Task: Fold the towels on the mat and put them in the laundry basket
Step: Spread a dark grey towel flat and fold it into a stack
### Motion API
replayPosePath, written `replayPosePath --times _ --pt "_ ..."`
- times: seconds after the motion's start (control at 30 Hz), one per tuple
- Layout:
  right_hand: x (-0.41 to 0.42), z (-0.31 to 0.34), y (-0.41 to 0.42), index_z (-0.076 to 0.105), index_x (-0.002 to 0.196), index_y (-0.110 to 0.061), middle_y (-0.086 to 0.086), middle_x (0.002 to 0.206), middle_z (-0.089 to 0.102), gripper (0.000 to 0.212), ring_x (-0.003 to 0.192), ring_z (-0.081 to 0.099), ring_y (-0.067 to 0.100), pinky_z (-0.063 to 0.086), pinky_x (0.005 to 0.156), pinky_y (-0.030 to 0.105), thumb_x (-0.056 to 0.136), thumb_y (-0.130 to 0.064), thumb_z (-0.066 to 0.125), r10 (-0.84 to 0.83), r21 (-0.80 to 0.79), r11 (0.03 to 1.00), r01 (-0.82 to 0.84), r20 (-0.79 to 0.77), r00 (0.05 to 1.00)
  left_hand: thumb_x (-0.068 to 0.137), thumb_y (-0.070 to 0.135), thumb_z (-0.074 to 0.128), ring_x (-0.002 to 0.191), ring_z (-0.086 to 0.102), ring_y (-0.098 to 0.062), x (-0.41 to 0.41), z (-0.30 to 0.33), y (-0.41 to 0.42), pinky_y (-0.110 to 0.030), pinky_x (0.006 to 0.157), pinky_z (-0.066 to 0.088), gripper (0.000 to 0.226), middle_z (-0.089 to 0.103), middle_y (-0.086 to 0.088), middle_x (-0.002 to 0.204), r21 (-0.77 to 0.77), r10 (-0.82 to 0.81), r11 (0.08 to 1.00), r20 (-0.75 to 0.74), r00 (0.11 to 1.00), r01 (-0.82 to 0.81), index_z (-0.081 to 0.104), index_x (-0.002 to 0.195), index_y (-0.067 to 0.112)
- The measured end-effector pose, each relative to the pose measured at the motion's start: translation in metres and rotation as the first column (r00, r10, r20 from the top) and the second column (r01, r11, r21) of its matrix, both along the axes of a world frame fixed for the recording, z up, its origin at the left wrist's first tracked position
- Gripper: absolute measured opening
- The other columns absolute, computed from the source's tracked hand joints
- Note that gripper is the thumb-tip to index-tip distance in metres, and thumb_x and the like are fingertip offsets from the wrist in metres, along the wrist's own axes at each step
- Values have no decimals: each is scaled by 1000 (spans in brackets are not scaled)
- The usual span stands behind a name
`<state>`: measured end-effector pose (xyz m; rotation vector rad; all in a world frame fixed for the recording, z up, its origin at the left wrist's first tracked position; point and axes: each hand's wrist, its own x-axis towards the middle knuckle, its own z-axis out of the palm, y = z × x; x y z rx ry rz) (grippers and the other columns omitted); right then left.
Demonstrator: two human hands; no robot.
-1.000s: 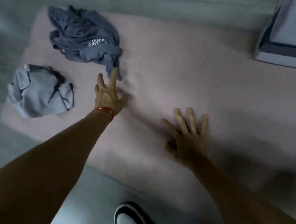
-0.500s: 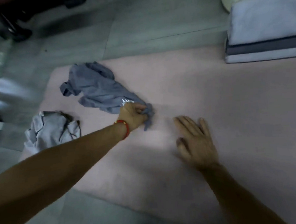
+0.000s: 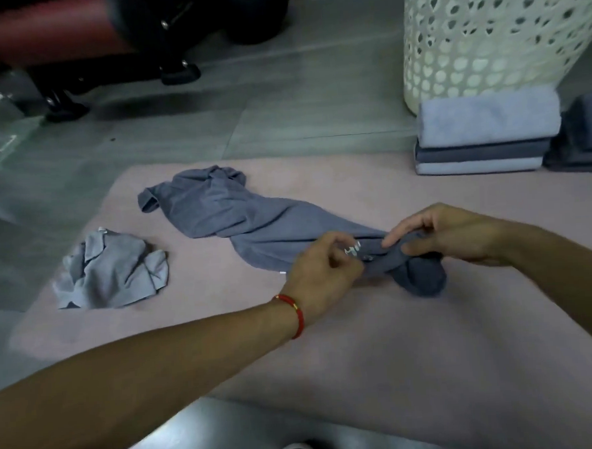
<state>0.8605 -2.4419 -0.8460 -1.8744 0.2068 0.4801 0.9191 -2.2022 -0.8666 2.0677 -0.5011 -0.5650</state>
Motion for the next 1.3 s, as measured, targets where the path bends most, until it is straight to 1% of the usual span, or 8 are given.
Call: replayPosePath --times 0.27,0.4,0.5,0.7,0.83,0.97,1.1,1.3 --pt "-61 57 -25 77 100 -18 -10 95 74 18 81 66 1 50 68 16 94 -4 69 106 -172 979 -112 -41 993 83 61 68 151 -5 -43 56 -57 10 -70 110 21 95 -15 3 165 731 -474 647 163 866 217 2 151 58" --pt "-82 32 -44 74 91 -25 -11 95 72 26 86 65 4 50 72 15 90 1 68 34 -365 930 -34 -8 999 99 29 48 101 58 -37 35 -51 -33 -40 80 45 2 57 -14 107 410 -435 847 170 884 337 49 100 28" --pt "-88 0 -58 57 94 -43 -4 116 60 35 104 60 19 53 94 38 84 -12 69 -10 -624 782 2 -10 1000 101 25 51 73 52 -23 7 -36 -63 -33 63 38 11 54 0 73 236 -340 922 112 934 307 45 94 19" --pt "-85 -12 -34 43 147 -39 -20 138 55 73 124 55 -1 49 101 20 86 -23 81 19 -140 990 3 158 987 91 10 69 88 61 -17 -43 -3 -92 -34 74 55 34 59 -9 110 -281 -255 944 -295 921 172 42 109 20" --pt "-100 -32 -62 69 117 -27 -20 118 68 41 109 62 0 48 98 20 83 -4 74 161 -436 897 -78 156 975 81 21 71 114 48 -18 1 -35 -47 -39 96 47 49 46 2 128 255 -436 892 259 862 374 45 122 28" --pt "-116 -45 -85 64 124 -35 -6 138 54 46 125 53 19 49 96 30 83 -16 68 437 -781 526 -338 -93 895 89 50 64 152 -3 -37 60 -72 13 -62 117 21 89 -11 -2 165 821 -456 554 164 875 135 4 154 49" --pt "-121 -51 -69 27 153 -46 -12 164 -7 64 153 2 15 37 112 35 94 -49 51 508 -798 366 -479 -259 821 89 55 62 149 -15 -48 107 -76 37 -66 117 16 91 -29 -9 162 856 -261 518 155 953 2 -7 147 63" --pt "-108 -56 -49 45 144 -44 -14 155 27 58 141 30 12 35 109 25 89 -63 39 579 -803 496 -331 22 815 90 35 67 134 42 -29 124 -86 38 -37 114 33 56 42 -9 151 725 -180 659 -105 978 200 49 141 22"
